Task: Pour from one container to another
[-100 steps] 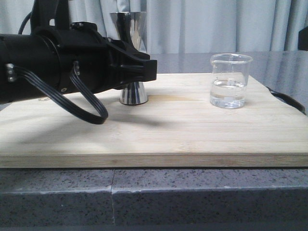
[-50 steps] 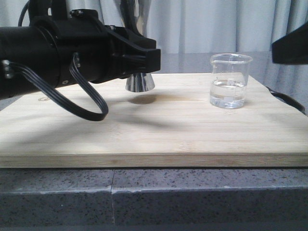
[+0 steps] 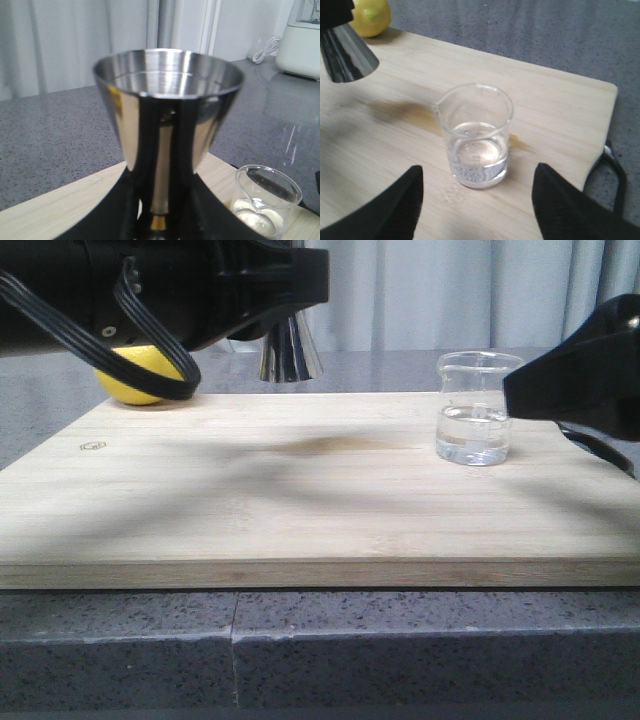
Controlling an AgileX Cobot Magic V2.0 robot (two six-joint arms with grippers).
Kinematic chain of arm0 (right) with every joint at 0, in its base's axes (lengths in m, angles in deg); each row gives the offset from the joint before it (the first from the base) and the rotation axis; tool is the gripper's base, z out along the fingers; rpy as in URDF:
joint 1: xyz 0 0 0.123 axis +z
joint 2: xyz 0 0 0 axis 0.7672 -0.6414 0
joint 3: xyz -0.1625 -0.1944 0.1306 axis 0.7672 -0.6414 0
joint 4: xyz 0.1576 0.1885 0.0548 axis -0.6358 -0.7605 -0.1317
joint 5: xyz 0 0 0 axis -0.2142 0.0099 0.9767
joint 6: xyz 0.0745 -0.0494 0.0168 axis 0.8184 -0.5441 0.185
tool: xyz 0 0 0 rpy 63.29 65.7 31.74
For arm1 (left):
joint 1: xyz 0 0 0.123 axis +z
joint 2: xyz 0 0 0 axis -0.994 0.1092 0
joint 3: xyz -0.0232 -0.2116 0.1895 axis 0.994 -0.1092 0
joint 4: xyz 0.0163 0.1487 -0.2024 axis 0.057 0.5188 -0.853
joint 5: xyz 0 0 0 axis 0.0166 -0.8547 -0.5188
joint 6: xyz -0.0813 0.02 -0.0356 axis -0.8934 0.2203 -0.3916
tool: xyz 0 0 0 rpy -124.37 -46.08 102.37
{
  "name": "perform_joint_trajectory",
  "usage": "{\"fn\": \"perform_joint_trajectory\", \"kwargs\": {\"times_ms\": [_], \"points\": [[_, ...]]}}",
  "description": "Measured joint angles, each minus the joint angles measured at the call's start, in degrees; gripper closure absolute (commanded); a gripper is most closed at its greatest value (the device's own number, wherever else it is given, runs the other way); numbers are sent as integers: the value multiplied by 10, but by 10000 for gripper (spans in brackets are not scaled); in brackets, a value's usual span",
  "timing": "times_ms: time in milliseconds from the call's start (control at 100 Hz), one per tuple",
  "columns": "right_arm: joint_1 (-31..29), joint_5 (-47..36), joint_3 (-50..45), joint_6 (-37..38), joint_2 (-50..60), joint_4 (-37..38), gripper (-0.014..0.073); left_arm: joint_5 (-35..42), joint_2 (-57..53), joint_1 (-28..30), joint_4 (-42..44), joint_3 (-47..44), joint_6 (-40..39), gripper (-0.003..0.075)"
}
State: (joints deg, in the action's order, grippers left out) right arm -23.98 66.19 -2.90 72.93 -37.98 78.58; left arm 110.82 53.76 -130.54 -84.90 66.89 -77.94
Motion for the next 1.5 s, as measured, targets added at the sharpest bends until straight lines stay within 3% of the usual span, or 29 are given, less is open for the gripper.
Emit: {"fn": "perform_joint_trajectory", "kwargs": {"times_ms": [590,1500], "points": [[7,-139,0,0,-99,22,165,-5,0,0,0,0,0,739],[7,-269,0,-14,-210,23,166,-8,0,0,0,0,-1,739]]}}
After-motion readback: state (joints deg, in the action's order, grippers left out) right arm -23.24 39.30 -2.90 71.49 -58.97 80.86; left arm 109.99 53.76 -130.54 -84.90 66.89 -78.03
